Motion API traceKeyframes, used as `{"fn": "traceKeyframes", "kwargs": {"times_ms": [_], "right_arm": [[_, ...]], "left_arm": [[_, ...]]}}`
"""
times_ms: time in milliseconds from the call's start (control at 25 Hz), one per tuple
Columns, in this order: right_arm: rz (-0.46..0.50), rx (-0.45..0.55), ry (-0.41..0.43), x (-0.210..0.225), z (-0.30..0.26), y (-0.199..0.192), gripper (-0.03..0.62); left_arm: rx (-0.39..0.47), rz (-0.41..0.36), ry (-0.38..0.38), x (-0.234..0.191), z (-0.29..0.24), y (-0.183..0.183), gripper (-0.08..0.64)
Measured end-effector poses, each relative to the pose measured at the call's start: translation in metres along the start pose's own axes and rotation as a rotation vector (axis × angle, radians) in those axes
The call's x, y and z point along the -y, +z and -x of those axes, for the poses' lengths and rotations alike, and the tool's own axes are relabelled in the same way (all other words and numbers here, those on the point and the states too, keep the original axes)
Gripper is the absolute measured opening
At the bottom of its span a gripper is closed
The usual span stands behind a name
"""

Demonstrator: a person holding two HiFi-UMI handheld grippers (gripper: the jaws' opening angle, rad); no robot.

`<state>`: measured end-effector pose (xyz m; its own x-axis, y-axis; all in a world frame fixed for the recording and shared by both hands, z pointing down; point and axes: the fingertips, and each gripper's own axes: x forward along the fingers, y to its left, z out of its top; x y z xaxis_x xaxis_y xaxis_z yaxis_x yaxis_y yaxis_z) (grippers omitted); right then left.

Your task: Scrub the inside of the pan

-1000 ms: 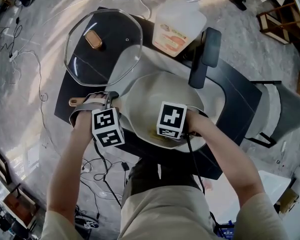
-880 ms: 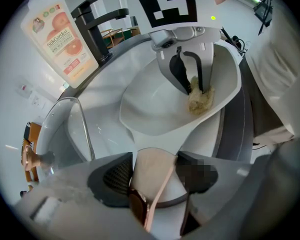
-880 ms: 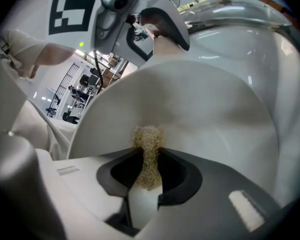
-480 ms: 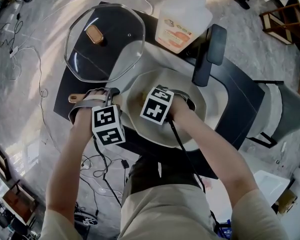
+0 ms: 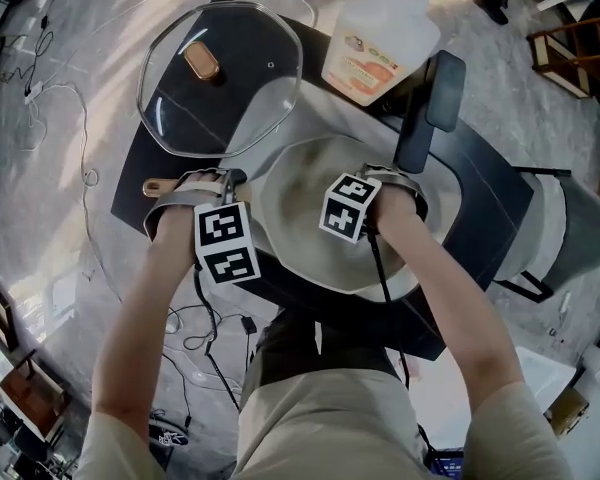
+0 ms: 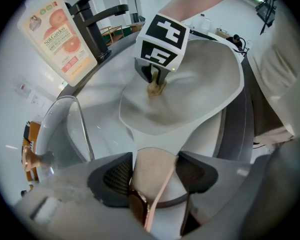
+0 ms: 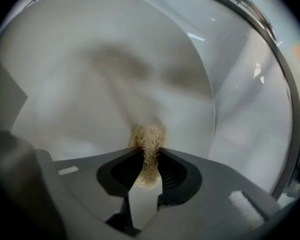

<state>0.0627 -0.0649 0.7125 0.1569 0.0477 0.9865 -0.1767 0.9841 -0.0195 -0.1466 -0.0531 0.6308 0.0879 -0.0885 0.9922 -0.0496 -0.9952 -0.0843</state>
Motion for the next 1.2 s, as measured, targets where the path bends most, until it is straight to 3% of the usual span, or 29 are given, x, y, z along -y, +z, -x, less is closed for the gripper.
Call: {"fn": "traceKeyframes", "kwargs": {"times_ms": [240,400,560,680,800,960,1200], "right_arm": [[-0.004,-0.075,0.196,-0.037,0.019,-0.042,0.098],[0.046,-0.082,0.343,-0.070,0.041,-0.051,0.097],[0.095,0.031,0.524,-0.105,0.066,-0.036,0.097],[0.075,0.128,0.618,-0.122,0.081,-0.020,0.097],[0.077,0.210,0.635,-0.128,0.086,0.003,0.098],[0.077,0.346,0.595,-0.124,0.088,0.046,0.104],[0.022,0.449,0.433,-0.081,0.072,0.088,0.106]], "left_arm": [[-0.015,0.009,-0.010,0.000,-0.001,0.001,0.281],[-0.019,0.013,-0.015,0.001,-0.001,0.001,0.281],[-0.020,0.016,-0.011,0.000,-0.002,0.001,0.282],[-0.021,0.017,-0.012,0.000,-0.002,0.002,0.282],[-0.020,0.017,-0.011,0.000,-0.002,0.002,0.282],[-0.026,0.018,-0.016,0.000,-0.001,0.001,0.282],[-0.023,0.017,-0.017,0.000,-0.001,0.002,0.284]]}}
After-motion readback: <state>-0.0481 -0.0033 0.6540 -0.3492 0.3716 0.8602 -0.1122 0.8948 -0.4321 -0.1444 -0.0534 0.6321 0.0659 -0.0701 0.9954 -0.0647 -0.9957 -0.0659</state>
